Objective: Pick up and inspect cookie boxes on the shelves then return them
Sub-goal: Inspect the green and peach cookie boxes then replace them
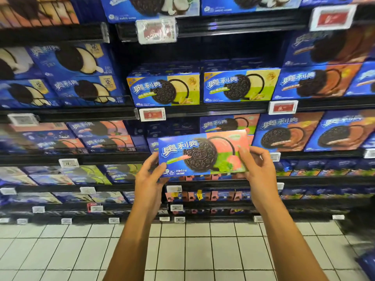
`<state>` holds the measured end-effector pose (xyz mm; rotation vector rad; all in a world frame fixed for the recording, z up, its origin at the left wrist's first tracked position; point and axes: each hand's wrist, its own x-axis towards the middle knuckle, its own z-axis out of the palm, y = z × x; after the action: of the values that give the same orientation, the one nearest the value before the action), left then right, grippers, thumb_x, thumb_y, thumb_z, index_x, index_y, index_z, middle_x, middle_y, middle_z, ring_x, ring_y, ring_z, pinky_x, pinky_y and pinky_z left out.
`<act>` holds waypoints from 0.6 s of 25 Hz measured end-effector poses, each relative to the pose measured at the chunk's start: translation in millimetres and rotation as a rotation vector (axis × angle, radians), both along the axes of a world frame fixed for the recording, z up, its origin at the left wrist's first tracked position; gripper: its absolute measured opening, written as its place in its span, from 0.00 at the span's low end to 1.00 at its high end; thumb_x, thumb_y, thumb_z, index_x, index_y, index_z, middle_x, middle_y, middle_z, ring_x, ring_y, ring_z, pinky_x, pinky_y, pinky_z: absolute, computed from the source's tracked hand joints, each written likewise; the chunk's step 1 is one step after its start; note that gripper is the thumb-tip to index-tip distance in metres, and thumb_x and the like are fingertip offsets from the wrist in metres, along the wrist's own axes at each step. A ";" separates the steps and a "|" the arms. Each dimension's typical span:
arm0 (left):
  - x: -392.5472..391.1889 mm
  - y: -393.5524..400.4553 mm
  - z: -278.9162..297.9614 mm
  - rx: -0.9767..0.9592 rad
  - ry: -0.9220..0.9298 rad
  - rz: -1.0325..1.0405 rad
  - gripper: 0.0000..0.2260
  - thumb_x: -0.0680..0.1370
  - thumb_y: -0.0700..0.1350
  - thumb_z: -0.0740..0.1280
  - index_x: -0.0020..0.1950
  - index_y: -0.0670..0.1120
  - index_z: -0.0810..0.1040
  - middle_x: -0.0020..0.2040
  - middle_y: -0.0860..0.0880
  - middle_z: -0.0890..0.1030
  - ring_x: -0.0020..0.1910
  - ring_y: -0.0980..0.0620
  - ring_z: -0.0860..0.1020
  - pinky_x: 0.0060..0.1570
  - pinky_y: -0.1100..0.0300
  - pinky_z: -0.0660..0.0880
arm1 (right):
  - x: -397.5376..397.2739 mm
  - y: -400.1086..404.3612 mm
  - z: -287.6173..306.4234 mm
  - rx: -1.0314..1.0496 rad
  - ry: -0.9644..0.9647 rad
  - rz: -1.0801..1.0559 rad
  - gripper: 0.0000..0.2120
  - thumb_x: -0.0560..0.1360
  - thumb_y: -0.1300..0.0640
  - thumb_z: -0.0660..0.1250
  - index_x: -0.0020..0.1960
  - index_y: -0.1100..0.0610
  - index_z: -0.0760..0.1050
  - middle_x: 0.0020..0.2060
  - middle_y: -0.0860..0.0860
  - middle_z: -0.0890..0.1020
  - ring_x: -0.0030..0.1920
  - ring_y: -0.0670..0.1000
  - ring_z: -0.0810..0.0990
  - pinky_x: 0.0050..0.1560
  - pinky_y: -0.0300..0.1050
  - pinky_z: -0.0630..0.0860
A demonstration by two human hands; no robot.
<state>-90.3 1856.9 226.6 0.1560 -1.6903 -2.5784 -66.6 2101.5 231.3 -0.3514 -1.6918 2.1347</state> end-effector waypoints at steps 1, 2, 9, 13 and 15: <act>10.9 7.7 2.9 0.006 0.020 0.012 0.19 0.78 0.35 0.64 0.70 0.39 0.72 0.58 0.45 0.82 0.53 0.48 0.81 0.49 0.54 0.80 | 8.0 6.3 -0.1 -0.017 0.008 0.001 0.14 0.69 0.40 0.75 0.50 0.43 0.79 0.52 0.51 0.84 0.54 0.54 0.84 0.54 0.55 0.79; 20.3 15.5 5.8 0.004 0.038 0.030 0.20 0.78 0.36 0.65 0.69 0.40 0.72 0.59 0.45 0.82 0.54 0.49 0.81 0.49 0.56 0.80 | 15.1 11.4 -0.8 -0.040 0.016 0.007 0.12 0.71 0.41 0.74 0.52 0.44 0.78 0.53 0.54 0.84 0.53 0.53 0.84 0.54 0.55 0.79; 64.3 50.6 31.1 0.029 0.167 0.033 0.24 0.71 0.45 0.69 0.68 0.42 0.75 0.59 0.46 0.83 0.54 0.52 0.82 0.53 0.60 0.79 | 60.7 48.2 -3.6 -0.110 0.091 0.159 0.15 0.83 0.61 0.60 0.68 0.55 0.74 0.59 0.53 0.82 0.55 0.49 0.83 0.54 0.48 0.81; 70.4 57.7 42.3 0.094 0.204 0.009 0.19 0.74 0.44 0.65 0.64 0.41 0.76 0.59 0.45 0.82 0.54 0.52 0.81 0.52 0.61 0.79 | 71.9 57.0 6.4 -0.105 0.183 0.180 0.17 0.82 0.58 0.61 0.71 0.54 0.73 0.61 0.53 0.82 0.57 0.49 0.82 0.55 0.44 0.81; 74.2 61.5 45.4 0.104 0.227 -0.009 0.17 0.75 0.43 0.65 0.62 0.42 0.76 0.57 0.47 0.83 0.52 0.52 0.82 0.50 0.62 0.79 | 76.2 61.2 12.6 -0.123 0.216 0.182 0.20 0.81 0.57 0.62 0.72 0.54 0.72 0.62 0.53 0.82 0.57 0.49 0.82 0.54 0.44 0.81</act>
<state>-16.1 1918.4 272.0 -0.1363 -1.4840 -2.5758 9.6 2162.7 243.9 0.0018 -1.5255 2.3186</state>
